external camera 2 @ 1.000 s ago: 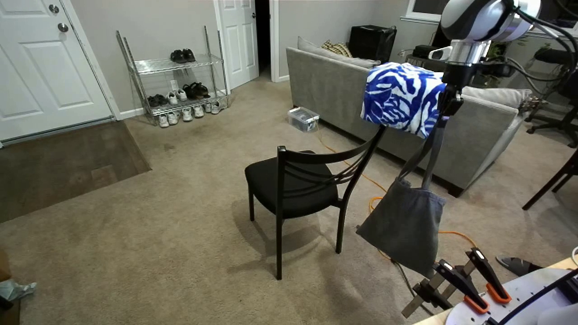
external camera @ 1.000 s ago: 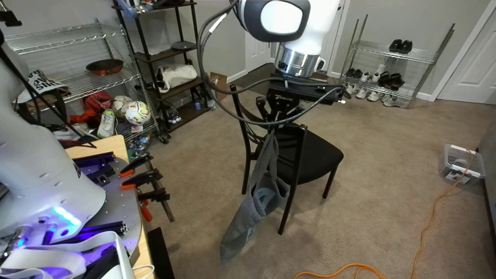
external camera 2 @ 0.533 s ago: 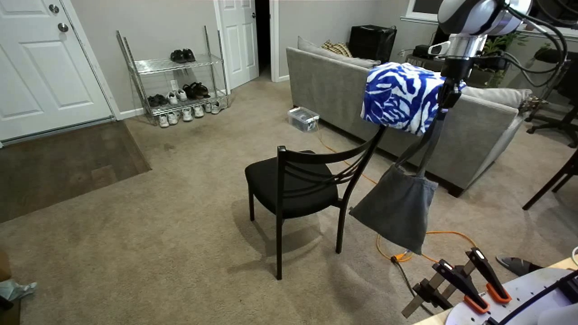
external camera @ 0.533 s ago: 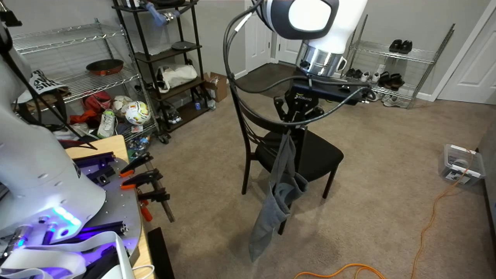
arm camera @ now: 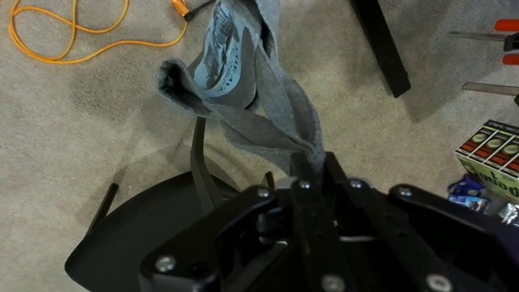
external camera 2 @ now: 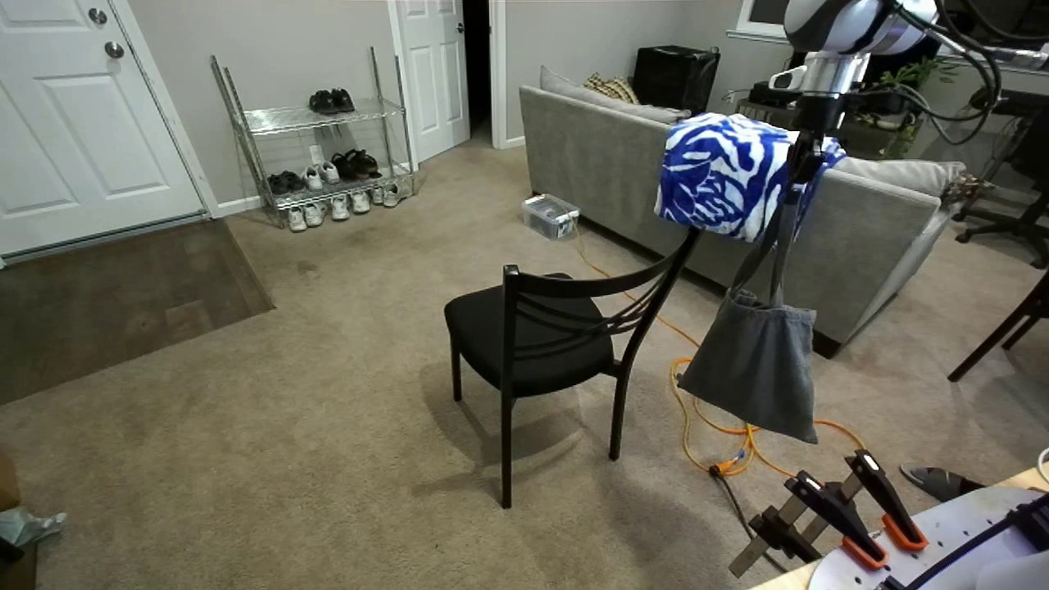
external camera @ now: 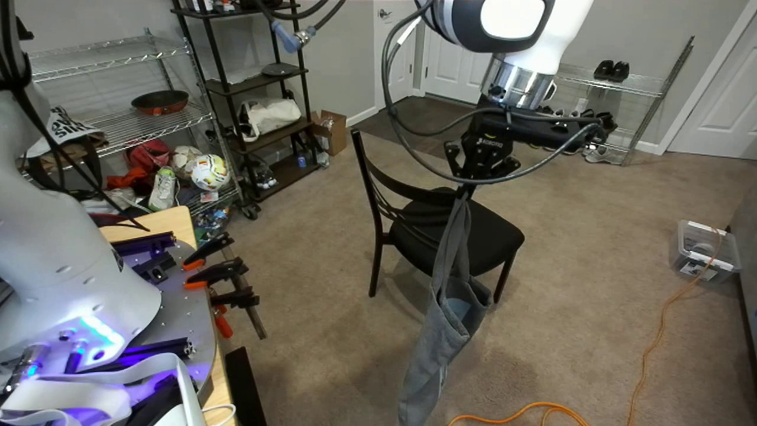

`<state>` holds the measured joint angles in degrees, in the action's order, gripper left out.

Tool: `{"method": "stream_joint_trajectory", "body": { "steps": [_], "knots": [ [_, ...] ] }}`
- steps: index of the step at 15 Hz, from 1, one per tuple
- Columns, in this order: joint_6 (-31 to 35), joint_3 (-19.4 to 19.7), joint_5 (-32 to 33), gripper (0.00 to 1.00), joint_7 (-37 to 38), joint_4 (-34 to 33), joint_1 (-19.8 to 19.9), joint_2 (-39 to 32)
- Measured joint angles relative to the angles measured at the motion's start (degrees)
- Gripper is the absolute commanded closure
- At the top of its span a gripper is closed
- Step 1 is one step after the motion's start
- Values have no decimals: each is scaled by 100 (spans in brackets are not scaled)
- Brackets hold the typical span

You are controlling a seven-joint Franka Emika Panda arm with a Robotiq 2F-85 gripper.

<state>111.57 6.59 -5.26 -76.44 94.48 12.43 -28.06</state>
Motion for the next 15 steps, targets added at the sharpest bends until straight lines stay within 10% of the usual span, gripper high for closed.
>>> {"method": "stream_joint_trajectory", "body": {
  "steps": [15],
  "knots": [
    [-412,-359,176,97,12,-1133,-27,-541]
  ]
}}
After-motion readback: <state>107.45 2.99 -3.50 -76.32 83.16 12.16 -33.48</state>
